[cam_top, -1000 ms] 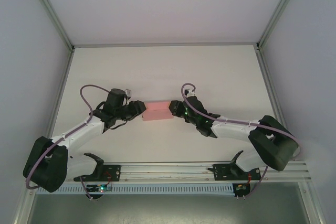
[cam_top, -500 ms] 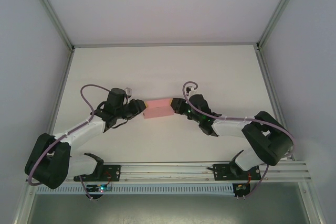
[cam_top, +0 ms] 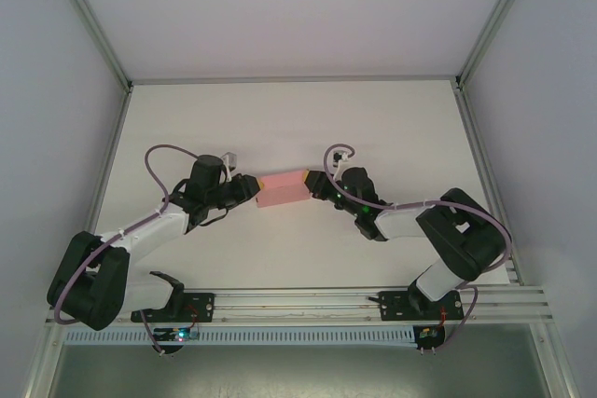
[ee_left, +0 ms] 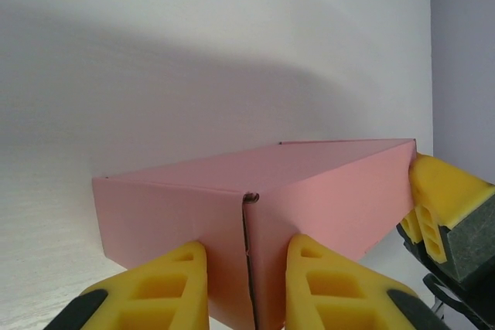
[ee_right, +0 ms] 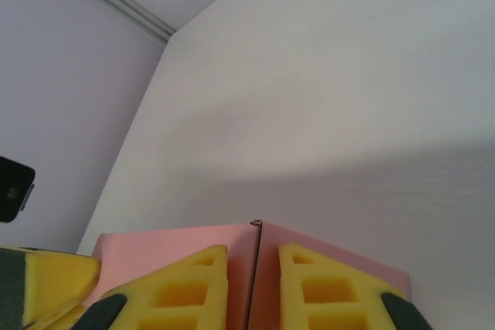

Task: Assemble paper box

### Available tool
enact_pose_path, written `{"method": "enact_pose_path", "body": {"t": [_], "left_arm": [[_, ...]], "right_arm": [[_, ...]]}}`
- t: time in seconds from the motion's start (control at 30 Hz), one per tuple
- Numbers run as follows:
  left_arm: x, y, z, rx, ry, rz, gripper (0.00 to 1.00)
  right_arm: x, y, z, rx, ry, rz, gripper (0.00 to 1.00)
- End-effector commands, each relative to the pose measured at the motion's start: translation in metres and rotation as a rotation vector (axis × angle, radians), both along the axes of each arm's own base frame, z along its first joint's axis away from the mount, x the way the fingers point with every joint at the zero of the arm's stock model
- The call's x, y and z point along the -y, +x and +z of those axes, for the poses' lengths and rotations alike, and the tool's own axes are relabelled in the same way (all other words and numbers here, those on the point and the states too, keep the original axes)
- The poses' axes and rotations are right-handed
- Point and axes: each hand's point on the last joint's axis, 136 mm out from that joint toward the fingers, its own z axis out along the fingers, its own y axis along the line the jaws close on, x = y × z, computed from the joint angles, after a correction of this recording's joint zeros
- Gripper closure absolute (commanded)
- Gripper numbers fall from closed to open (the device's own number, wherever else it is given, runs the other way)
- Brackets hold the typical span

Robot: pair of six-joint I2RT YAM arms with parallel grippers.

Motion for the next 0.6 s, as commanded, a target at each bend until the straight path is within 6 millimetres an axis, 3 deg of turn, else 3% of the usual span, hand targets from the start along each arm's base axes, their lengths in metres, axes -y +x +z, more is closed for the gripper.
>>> {"method": "enact_pose_path", "body": {"t": [0.0, 0.1, 0.2, 0.4, 0.47, 0.57], "left_arm": [[-0.028, -0.036, -0.057, -0.190, 0.184, -0.002, 0.90], [-0.028, -0.030, -0.046, -0.161, 0.192, 0.000, 0.80], [-0.024, -0.024, -0.037, -0.141, 0.187, -0.012, 0.62], [-0.013, -0.012, -0.023, -0.118, 0.179, -0.050, 0.52], [-0.013, -0.008, -0.016, -0.104, 0.189, -0.055, 0.39], [-0.013, -0.002, -0.004, -0.079, 0.205, -0.061, 0.24]], "right_arm": [[0.018, -0.058, -0.089, -0.307, -0.262, 0.120, 1.00], [0.021, -0.051, -0.075, -0.296, -0.292, 0.109, 0.96], [0.022, -0.045, -0.061, -0.274, -0.311, 0.108, 0.90], [0.025, -0.026, -0.026, -0.224, -0.336, 0.075, 0.80], [0.023, -0.019, -0.014, -0.202, -0.341, 0.075, 0.77], [0.024, -0.006, 0.005, -0.178, -0.342, 0.056, 0.63]]}}
